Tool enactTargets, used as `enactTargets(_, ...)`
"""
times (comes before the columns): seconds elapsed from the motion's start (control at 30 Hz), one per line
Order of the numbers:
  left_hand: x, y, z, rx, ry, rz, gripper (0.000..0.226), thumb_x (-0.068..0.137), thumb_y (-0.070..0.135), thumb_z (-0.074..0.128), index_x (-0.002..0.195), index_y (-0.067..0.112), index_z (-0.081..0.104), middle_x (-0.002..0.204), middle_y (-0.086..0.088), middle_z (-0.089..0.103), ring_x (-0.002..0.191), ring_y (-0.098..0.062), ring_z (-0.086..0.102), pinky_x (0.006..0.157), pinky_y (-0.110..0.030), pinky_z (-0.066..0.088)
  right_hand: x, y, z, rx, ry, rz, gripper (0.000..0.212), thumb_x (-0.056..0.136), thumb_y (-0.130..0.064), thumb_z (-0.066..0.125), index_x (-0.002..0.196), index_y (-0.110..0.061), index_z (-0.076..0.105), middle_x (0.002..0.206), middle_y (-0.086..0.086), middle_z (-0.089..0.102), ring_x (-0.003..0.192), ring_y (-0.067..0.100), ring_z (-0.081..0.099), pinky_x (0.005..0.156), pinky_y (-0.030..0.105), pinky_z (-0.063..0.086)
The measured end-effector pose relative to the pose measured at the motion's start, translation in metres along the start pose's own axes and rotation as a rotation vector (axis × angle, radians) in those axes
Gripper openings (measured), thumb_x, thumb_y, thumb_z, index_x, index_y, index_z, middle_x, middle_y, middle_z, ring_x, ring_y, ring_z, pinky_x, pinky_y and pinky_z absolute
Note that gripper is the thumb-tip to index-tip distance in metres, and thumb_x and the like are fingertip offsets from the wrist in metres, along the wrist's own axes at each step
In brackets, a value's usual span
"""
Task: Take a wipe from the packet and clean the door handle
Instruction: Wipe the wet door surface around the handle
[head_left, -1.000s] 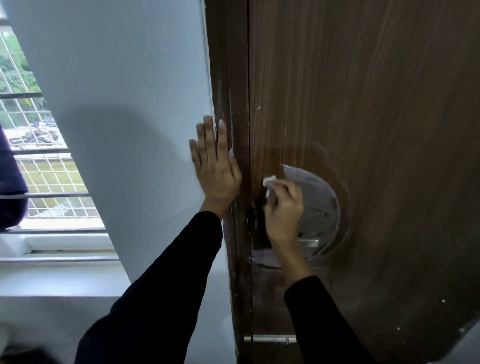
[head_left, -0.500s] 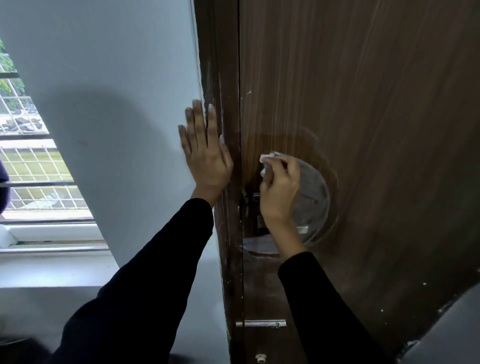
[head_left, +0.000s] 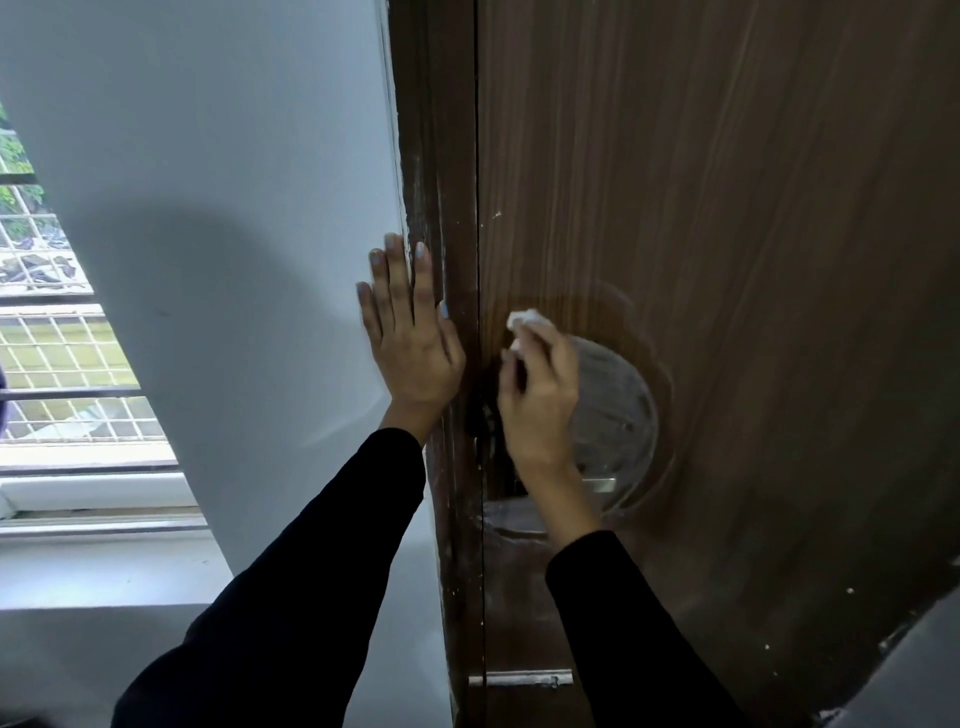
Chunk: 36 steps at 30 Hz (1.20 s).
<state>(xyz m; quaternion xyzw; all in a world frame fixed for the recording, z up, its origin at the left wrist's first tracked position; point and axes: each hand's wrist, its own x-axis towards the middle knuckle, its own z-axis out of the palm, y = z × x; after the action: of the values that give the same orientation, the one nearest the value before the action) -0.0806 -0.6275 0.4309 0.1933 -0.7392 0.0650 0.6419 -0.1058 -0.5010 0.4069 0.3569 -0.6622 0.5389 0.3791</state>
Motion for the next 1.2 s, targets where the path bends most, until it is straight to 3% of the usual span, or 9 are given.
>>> enactTargets(0.1, -0.001, -0.001, 0.0, -0.004, -0.013, 0.001, 0.055, 0.096, 0.022, 0.034, 0.148, 0.009, 0.023, 0.154, -0.02, 0.027, 0.145, -0.033, 0.018, 0.118, -0.046, 0.009, -0.017, 0.013, -0.011, -0.086, -0.077, -0.081, 0.027, 0.082, 0.006, 0.063, 0.108, 0.003, 0.065, 0.106, 0.018, 0.064, 0.1, 0.03, 0.06, 0.091, 0.033, 0.05)
enactTargets(0.3, -0.001, 0.0, 0.001, -0.005, -0.017, -0.014, 0.055, 0.097, 0.024, 0.031, 0.149, 0.011, 0.02, 0.154, -0.018, 0.025, 0.145, -0.032, 0.016, 0.118, -0.045, 0.007, 0.019, 0.017, -0.018, -0.051, 0.183, 0.061, 0.018, 0.08, 0.005, 0.065, 0.096, -0.001, 0.07, 0.094, 0.015, 0.065, 0.084, 0.026, 0.059, 0.078, 0.019, 0.045)
enactTargets(0.43, -0.002, -0.002, 0.0, -0.001, -0.015, -0.008, 0.056, 0.096, 0.023, 0.033, 0.149, 0.011, 0.02, 0.154, -0.019, 0.025, 0.145, -0.031, 0.015, 0.118, -0.044, 0.006, 0.003, 0.014, -0.011, -0.047, 0.042, -0.019, 0.023, 0.074, 0.011, 0.067, 0.094, 0.0, 0.07, 0.09, 0.014, 0.066, 0.084, 0.025, 0.062, 0.079, 0.025, 0.05)
enactTargets(0.5, -0.002, -0.001, 0.001, -0.001, -0.018, -0.014, 0.056, 0.096, 0.024, 0.031, 0.149, 0.012, 0.019, 0.155, -0.018, 0.025, 0.145, -0.031, 0.015, 0.118, -0.045, 0.007, -0.009, 0.021, -0.02, -0.058, 0.055, 0.063, 0.023, 0.074, 0.011, 0.066, 0.094, 0.0, 0.071, 0.091, 0.015, 0.067, 0.085, 0.024, 0.062, 0.081, 0.021, 0.049)
enactTargets(0.6, -0.002, 0.0, 0.001, 0.002, -0.02, -0.023, 0.056, 0.096, 0.024, 0.031, 0.149, 0.011, 0.019, 0.154, -0.019, 0.025, 0.145, -0.032, 0.015, 0.118, -0.045, 0.006, 0.001, 0.024, -0.029, 0.033, 0.283, 0.31, 0.017, 0.078, 0.009, 0.064, 0.092, 0.001, 0.071, 0.094, 0.017, 0.066, 0.085, 0.016, 0.06, 0.08, 0.002, 0.04)
enactTargets(0.67, -0.002, 0.001, 0.001, 0.005, -0.014, -0.023, 0.056, 0.096, 0.022, 0.033, 0.149, 0.01, 0.021, 0.154, -0.019, 0.025, 0.145, -0.032, 0.016, 0.119, -0.044, 0.006, 0.013, 0.018, -0.026, 0.057, 0.332, 0.352, 0.017, 0.08, 0.007, 0.063, 0.095, 0.001, 0.07, 0.098, 0.017, 0.064, 0.087, 0.018, 0.061, 0.081, 0.005, 0.041)
enactTargets(0.87, -0.002, 0.0, 0.001, 0.011, -0.021, -0.023, 0.055, 0.096, 0.023, 0.032, 0.148, 0.01, 0.023, 0.154, -0.019, 0.025, 0.145, -0.033, 0.018, 0.119, -0.043, 0.006, -0.006, 0.004, -0.014, -0.03, 0.078, 0.171, 0.02, 0.081, 0.006, 0.063, 0.099, 0.001, 0.069, 0.1, 0.015, 0.065, 0.093, 0.021, 0.062, 0.085, 0.017, 0.048)
enactTargets(1.03, -0.002, 0.001, 0.0, 0.018, -0.033, -0.02, 0.056, 0.096, 0.023, 0.033, 0.149, 0.01, 0.021, 0.154, -0.019, 0.025, 0.145, -0.033, 0.017, 0.119, -0.043, 0.005, 0.016, 0.007, -0.024, 0.05, 0.288, 0.366, 0.018, 0.081, 0.005, 0.061, 0.098, 0.0, 0.068, 0.101, 0.014, 0.063, 0.09, 0.015, 0.058, 0.08, 0.0, 0.038)
enactTargets(1.2, -0.003, -0.001, -0.001, 0.017, -0.034, -0.01, 0.058, 0.095, 0.022, 0.034, 0.149, 0.01, 0.019, 0.155, -0.019, 0.024, 0.146, -0.032, 0.015, 0.119, -0.044, 0.006, 0.006, 0.003, -0.02, 0.004, 0.11, 0.187, 0.018, 0.081, 0.004, 0.063, 0.098, 0.001, 0.069, 0.098, 0.013, 0.065, 0.091, 0.019, 0.061, 0.083, 0.019, 0.048)
